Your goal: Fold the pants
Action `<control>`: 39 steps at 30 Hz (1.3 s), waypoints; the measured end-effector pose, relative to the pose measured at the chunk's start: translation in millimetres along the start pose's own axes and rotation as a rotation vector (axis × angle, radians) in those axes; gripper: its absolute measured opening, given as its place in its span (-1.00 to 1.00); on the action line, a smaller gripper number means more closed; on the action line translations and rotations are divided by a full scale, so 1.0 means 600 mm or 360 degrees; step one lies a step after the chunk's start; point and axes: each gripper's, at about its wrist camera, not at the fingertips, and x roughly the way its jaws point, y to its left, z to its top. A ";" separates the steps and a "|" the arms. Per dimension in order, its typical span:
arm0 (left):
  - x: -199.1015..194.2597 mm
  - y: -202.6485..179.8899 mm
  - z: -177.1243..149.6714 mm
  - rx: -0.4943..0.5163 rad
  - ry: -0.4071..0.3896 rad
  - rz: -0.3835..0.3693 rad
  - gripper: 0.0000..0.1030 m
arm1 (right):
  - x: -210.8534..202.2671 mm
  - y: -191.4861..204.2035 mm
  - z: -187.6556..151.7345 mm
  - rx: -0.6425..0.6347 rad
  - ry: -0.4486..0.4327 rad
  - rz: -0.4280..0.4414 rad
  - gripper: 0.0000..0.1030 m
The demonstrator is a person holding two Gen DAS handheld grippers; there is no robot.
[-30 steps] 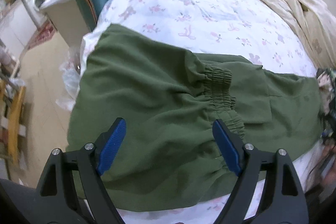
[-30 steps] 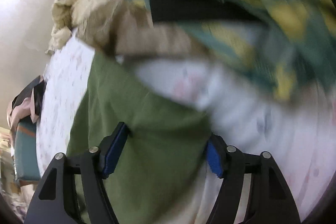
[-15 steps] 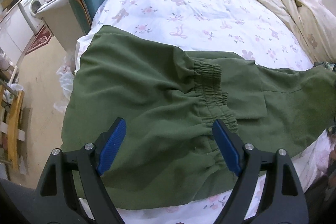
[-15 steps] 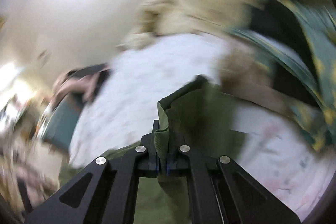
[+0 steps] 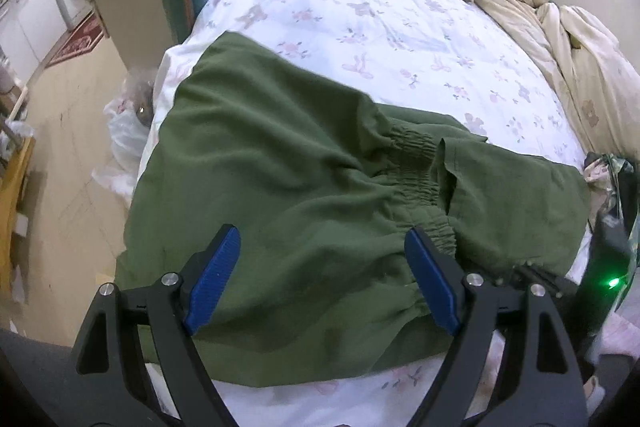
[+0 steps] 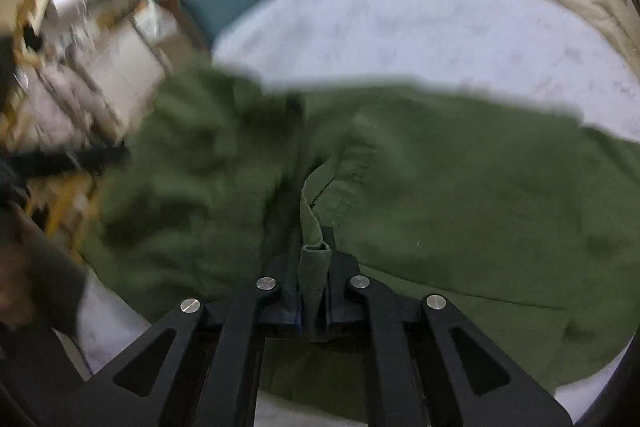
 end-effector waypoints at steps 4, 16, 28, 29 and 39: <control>-0.005 0.011 0.001 -0.0080 0.0028 -0.0060 0.59 | -0.057 -0.030 -0.002 0.0117 -0.0086 0.0131 -0.15; -0.001 -0.045 0.010 -0.0001 0.0038 -0.0130 0.59 | -0.277 -0.438 -0.081 0.1431 -0.0512 -0.0428 -0.27; 0.007 -0.034 0.012 -0.0029 0.0022 -0.0062 0.59 | -0.242 -0.489 -0.118 0.1553 -0.0420 -0.0538 -0.95; 0.005 -0.031 0.013 -0.0044 0.0024 -0.0073 0.59 | -0.261 -0.477 -0.123 0.1560 -0.0474 -0.0527 -0.95; -0.024 -0.042 0.005 -0.0027 0.0005 -0.0202 0.59 | -0.413 -0.271 -0.039 0.0825 -0.0840 -0.0466 -0.95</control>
